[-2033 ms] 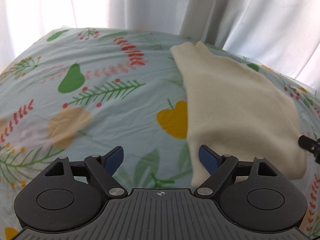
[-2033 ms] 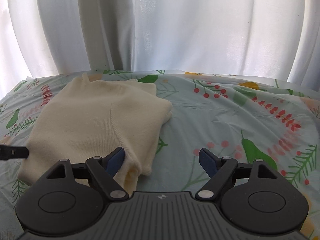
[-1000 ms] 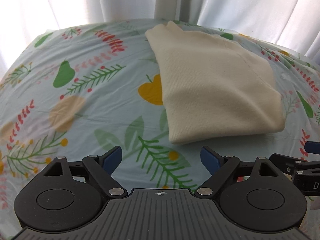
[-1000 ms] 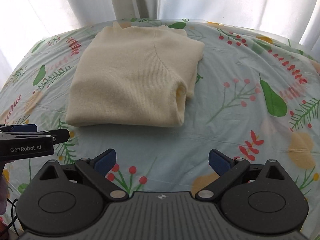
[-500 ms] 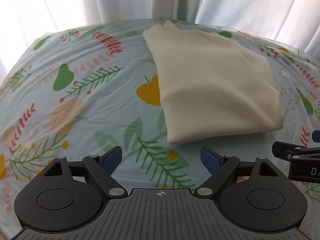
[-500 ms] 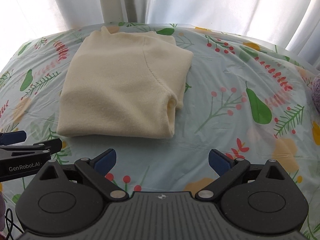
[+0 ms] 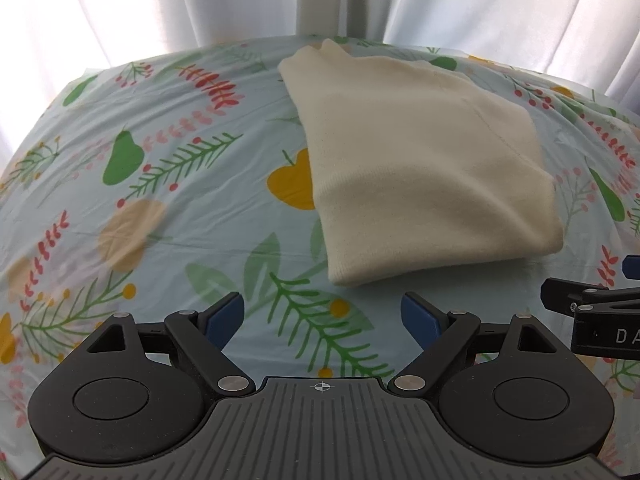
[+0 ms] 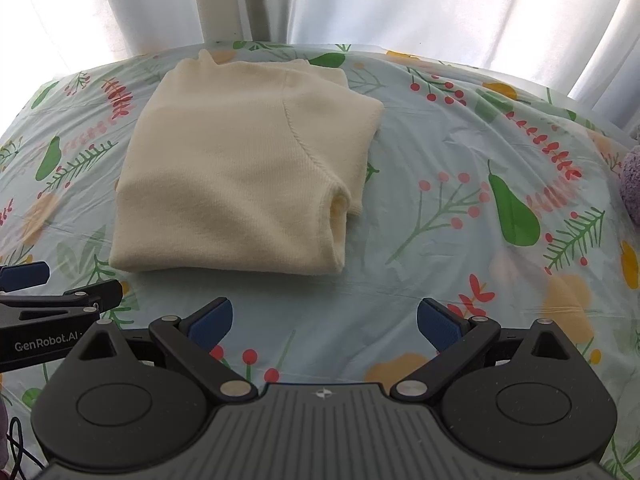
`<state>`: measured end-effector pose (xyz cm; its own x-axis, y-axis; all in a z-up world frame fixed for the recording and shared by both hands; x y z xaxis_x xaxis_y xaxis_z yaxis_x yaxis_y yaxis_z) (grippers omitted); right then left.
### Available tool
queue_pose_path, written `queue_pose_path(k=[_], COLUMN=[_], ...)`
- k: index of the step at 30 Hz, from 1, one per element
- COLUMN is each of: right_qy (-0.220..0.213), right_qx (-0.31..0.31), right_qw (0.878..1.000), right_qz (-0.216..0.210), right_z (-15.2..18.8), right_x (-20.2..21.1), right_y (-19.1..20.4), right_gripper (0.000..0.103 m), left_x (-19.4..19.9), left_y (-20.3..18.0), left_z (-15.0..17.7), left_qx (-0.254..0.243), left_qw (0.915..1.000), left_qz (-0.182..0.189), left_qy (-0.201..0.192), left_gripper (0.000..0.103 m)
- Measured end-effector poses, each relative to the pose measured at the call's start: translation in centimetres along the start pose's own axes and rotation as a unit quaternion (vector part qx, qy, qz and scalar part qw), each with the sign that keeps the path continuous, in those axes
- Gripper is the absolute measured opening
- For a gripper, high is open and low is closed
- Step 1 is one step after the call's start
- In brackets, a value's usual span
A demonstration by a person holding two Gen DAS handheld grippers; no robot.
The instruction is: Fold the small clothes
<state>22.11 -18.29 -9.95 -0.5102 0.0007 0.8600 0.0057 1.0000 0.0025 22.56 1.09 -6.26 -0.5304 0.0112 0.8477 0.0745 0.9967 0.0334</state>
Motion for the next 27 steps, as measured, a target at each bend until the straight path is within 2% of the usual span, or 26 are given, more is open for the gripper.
queue_pose_path(k=[27], right_qy=[-0.002], right_qx=[-0.002], right_qw=[1.000], right_qz=[0.002], right_z=[-0.33], right_x=[-0.29], right_y=[-0.40], right_gripper=[0.099], left_x=[-0.52], left_y=[-0.05], left_z=[0.05], left_qx=[-0.003], left_qw=[0.9999], left_qz=[-0.005], left_qy=[0.011], left_gripper=[0.090])
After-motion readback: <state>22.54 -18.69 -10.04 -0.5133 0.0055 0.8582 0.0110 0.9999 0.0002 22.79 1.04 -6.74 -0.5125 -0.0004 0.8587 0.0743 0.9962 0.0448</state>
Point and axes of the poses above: each gripper's, at about its wrist camera, not at the fingertips, and x roughly against the way its jaws point, y to its left, z to its underside, the point moved 4 cm from there along -x, roughly the way its jaws point, and after that the axes turned 4 degrees about -y, right-handed, at the moved point
